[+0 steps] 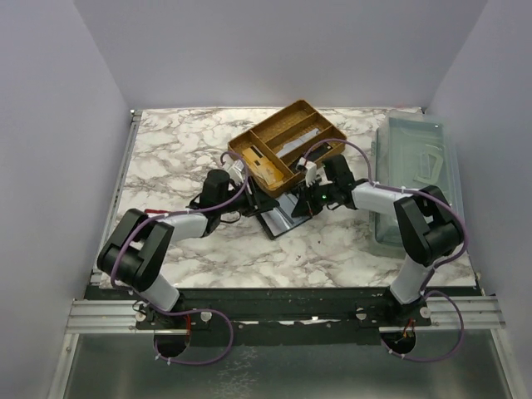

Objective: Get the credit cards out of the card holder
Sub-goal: Remove the credit card from the card holder.

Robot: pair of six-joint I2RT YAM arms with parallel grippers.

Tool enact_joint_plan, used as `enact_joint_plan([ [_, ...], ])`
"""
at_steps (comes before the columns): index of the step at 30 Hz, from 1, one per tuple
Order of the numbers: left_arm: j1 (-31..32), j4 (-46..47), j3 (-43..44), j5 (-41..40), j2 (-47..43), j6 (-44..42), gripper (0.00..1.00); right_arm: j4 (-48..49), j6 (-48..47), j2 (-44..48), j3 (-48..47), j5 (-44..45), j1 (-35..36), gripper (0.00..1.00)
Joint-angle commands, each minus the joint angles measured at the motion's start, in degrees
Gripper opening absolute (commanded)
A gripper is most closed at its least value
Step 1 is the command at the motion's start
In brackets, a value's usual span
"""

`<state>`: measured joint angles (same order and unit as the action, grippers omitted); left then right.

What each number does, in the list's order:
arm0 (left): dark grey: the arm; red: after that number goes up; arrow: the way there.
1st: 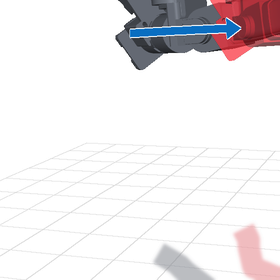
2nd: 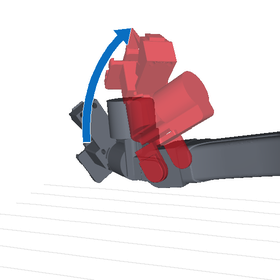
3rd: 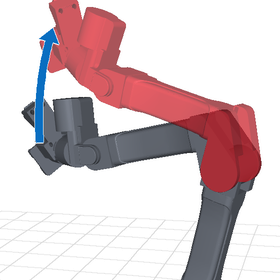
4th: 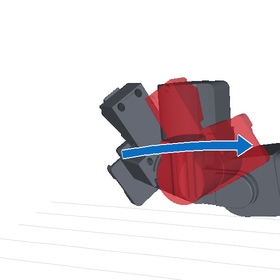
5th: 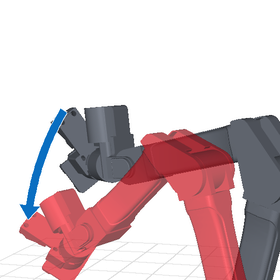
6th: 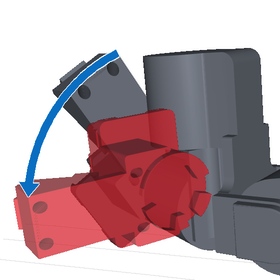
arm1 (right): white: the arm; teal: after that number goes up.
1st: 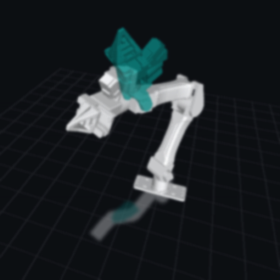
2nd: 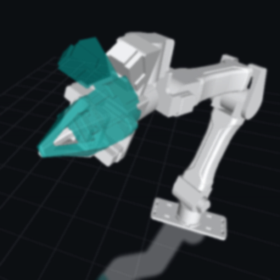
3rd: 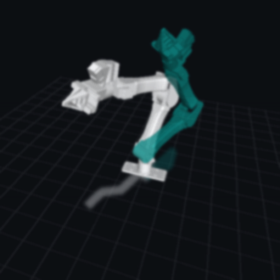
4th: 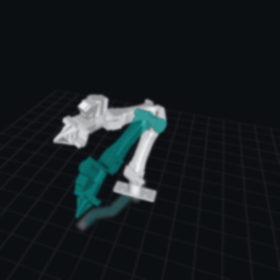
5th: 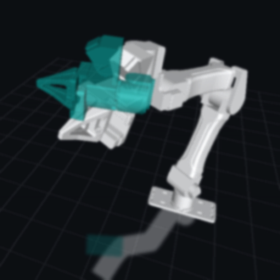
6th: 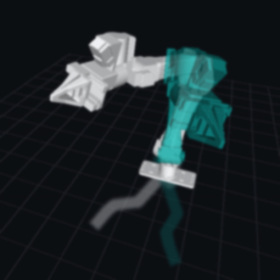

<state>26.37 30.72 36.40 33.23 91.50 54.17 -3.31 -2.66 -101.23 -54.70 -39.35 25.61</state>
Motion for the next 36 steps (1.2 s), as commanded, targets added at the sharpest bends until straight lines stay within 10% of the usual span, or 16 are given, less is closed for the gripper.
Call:
enact_joint_plan([
  [1, 0.38, 1.59, -0.01, 3.31, -6.12, -3.23, 0.49, 2.06, 9.52, -0.09, -0.55, -4.71, -3.24, 0.0],
  [8, 4.79, 8.15, 1.98, 4.39, -7.51, 3.15, 0.56, 11.78, 17.76, 2.71, 4.1, -17.32, -5.66, 0.0],
  [22, 8.17, 19.71, 1.4, -6.73, 5.08, 12.19, 0.5, 10.39, 14.87, 3.11, 4.88, -10.1, -3.19, 0.0],
  [36, 8.03, -5.45, -0.51, -18.89, 3.3, 7.8, 0.47, 12.22, 16.22, 4.87, 5.68, -9.52, -3.14, 0.0],
])
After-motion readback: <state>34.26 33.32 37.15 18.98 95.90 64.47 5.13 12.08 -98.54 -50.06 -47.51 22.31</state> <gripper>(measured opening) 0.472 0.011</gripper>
